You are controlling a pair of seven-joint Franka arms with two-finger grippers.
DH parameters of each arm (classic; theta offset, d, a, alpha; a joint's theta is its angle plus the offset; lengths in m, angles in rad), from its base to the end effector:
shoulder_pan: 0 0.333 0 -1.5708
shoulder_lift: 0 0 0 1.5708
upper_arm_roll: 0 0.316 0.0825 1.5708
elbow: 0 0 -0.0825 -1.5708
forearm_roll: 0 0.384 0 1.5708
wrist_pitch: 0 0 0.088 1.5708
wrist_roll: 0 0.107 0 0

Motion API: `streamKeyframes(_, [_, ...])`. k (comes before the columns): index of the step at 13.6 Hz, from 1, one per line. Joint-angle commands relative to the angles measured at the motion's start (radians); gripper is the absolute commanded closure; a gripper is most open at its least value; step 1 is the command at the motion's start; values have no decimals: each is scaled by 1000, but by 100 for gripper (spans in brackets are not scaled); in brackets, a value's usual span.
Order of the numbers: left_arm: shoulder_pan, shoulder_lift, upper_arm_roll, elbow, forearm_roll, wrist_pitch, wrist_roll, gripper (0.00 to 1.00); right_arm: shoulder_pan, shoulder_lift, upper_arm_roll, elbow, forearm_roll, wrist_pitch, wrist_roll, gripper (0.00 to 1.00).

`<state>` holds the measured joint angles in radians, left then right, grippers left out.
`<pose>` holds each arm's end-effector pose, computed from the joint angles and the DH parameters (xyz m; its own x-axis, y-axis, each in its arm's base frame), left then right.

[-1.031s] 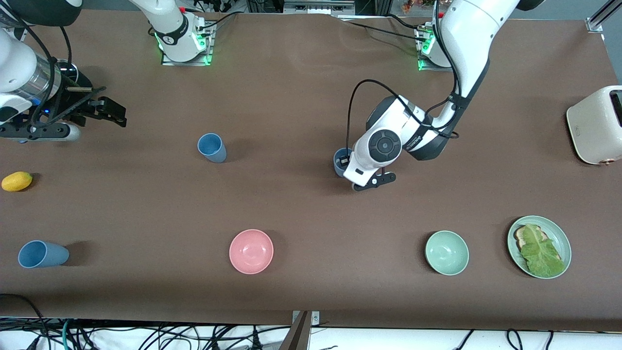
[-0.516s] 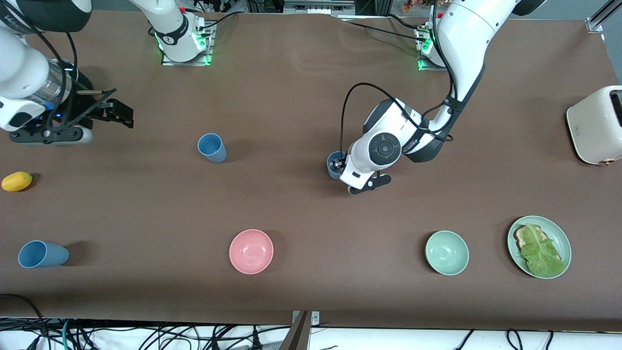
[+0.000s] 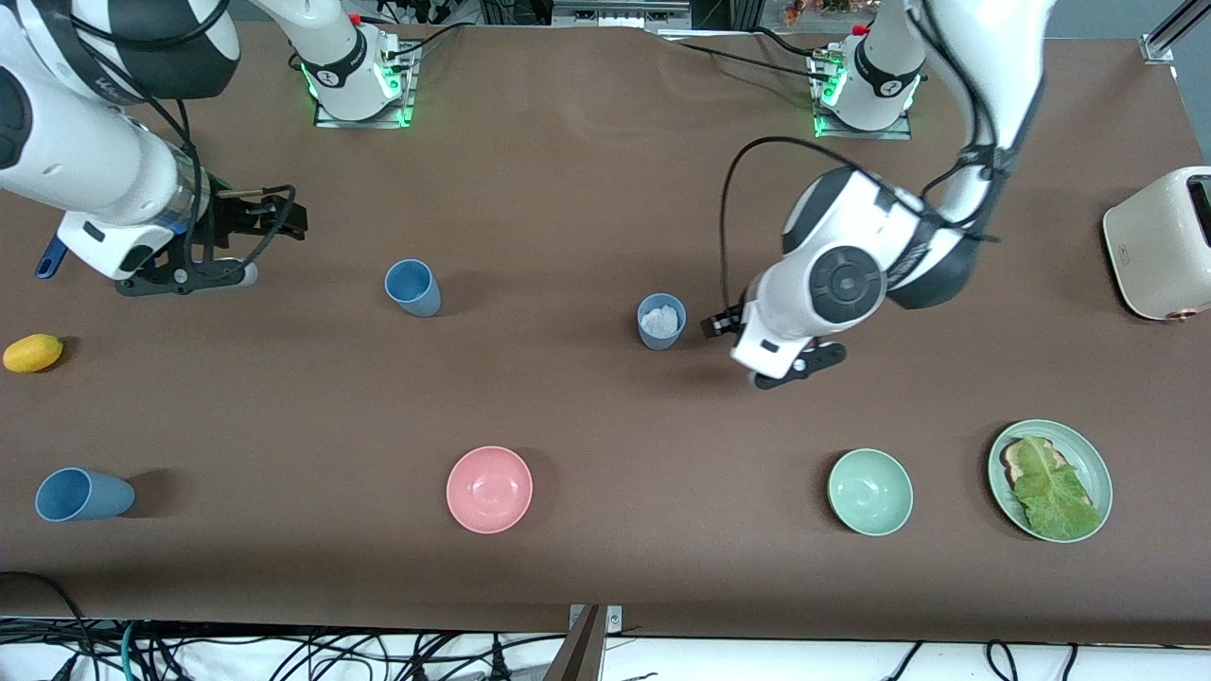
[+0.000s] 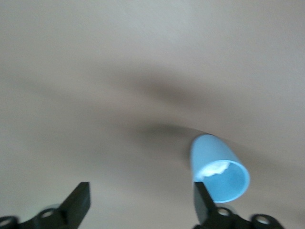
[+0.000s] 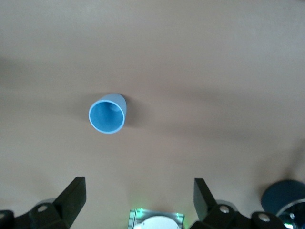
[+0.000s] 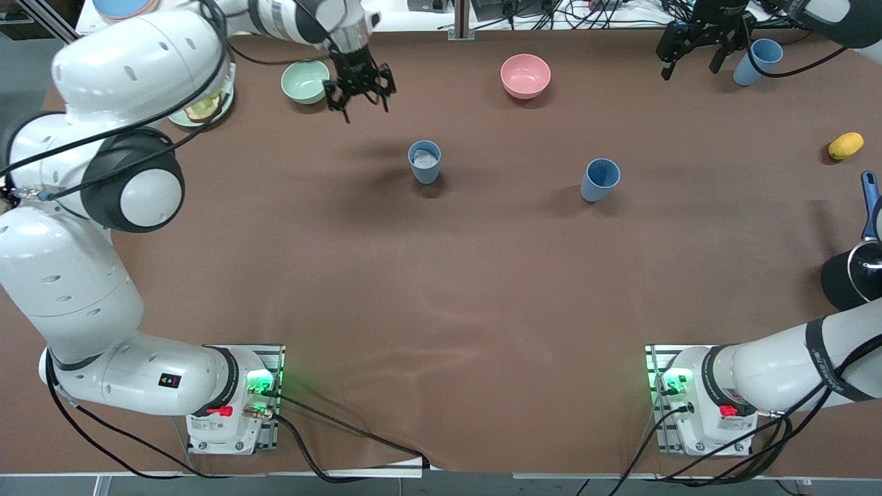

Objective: Stack blue cups with both arms
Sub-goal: 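Release the tissue cup with the left gripper while the right gripper reaches the other cup, then grasp the blue cup with the right gripper while the left gripper withdraws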

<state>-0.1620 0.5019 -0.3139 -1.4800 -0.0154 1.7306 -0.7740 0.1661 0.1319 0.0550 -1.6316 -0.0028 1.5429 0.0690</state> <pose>0.6062 -0.2785 0.3806 0.9101 0.3095 -0.2755 0.3103 -0.9497 -0.0419 0.5648 0.1250 0.5193 0.9647 0.1472 -0.2184 0.1532 -0.9881 0.0106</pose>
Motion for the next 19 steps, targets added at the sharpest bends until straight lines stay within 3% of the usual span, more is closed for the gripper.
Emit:
streamKeyframes(1, [68, -51, 1, 35, 49, -132, 187, 0, -5, -1, 45, -130, -5, 162, 3, 0])
streamKeyframes(4, [194, -127, -4, 32, 58, -178, 476, 0, -5, 2, 48, -318, -3, 383, -3, 0])
streamKeyframes(7, [225, -242, -7, -25, 98, -203, 527, 0, -7, 3, 49, -485, -2, 605, -12, 1])
streamKeyframes(9, [226, -267, -8, -22, 106, -229, 530, 0, -11, 23, 49, -571, -2, 751, -12, 1])
streamKeyframes(14, [277, -302, -7, -23, 82, -204, 617, 0, -11, 31, 62, -637, 7, 790, 28, 6])
streamKeyframes(16, [279, -383, 7, -101, 77, -201, 750, 0, -11, 34, 62, -656, 7, 818, 29, 7])
streamKeyframes(17, [266, -460, 28, -199, 71, -178, 768, 0, -11, 37, 63, -672, 7, 839, 29, 8])
streamKeyframes(19, [249, -540, 58, -316, 64, -68, 779, 0, -11, 43, 65, -701, 9, 868, 29, 16])
